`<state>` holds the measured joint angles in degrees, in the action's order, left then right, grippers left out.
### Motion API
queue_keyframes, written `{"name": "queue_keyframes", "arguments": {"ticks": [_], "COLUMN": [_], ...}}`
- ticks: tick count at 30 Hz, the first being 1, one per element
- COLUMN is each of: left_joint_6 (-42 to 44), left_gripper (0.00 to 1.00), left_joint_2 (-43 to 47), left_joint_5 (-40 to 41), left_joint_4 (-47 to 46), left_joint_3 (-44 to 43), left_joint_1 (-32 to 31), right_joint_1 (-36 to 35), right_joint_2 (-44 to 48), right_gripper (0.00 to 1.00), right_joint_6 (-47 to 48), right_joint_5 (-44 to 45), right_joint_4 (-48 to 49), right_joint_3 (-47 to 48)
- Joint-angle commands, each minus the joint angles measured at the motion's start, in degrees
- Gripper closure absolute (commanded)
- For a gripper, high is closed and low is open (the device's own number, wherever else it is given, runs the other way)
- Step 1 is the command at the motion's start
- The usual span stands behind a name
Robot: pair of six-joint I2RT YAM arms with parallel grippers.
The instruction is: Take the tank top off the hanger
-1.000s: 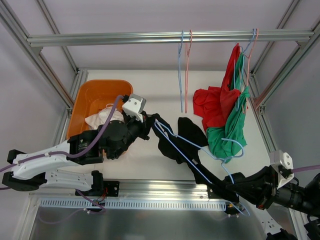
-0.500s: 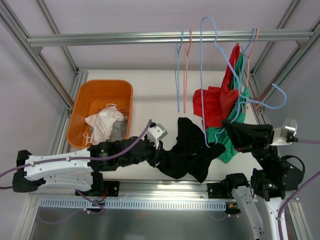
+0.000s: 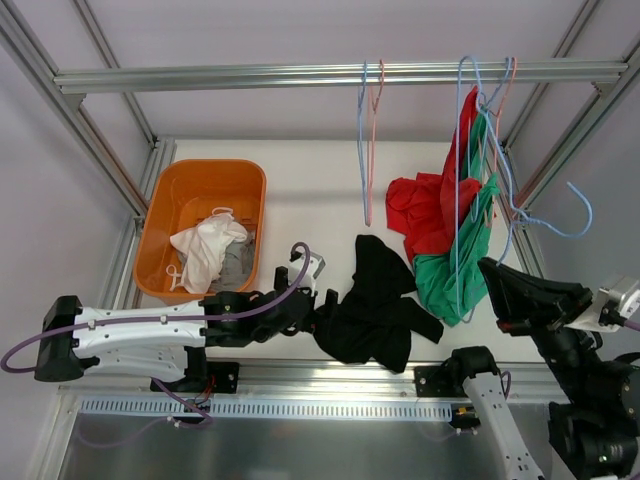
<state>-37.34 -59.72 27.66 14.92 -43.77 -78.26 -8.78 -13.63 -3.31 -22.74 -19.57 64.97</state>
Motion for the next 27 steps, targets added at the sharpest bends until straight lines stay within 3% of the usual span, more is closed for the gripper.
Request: {"name": "queue_keyframes", "arguments": {"ticks": [1,8,15,17,21,27], "left_joint_6": [-1.25,4.72,6.32,6.75,7.02,7.63], "left_gripper": [0.01,0.01,0.01,0.01,0.01,0.01], "left_joint_2": [1.62,8.38,13.14,13.06,12.00,9.37], "left_joint_5": [3.46,0.03,0.73,0.47,1.43,2.57], "left_joint_4": [3.00,9.42,14.69,15.14,15.84,15.93], "left_joint_3": [-3.41,-8.08,-9.14,-9.14,-9.23,-10.46], "left_joint_1": [0.48,0.48,0.48,0.48,0.48,0.48], "right_joint_1": [0.60,0.69,-0.10,-1.76,-11.49,-15.57], "right_joint_2": [-3.85,-17.73,-33.73,-38.74,-48.66,-62.82], "right_gripper": [1.00,1.00,1.00,1.00,1.00,1.00], "right_joint_6": [6.56,6.83,4.63,4.45,6.47,6.65], "right_joint_5": [1.55,5.33,7.36,9.63,18.33,26.17], "right_joint_4": [-28.89,-36.32,-30.89,-29.74,-28.85,-28.68], "right_joint_3": [5.51,13.68,22.91,26.67,35.38,48.57]}}
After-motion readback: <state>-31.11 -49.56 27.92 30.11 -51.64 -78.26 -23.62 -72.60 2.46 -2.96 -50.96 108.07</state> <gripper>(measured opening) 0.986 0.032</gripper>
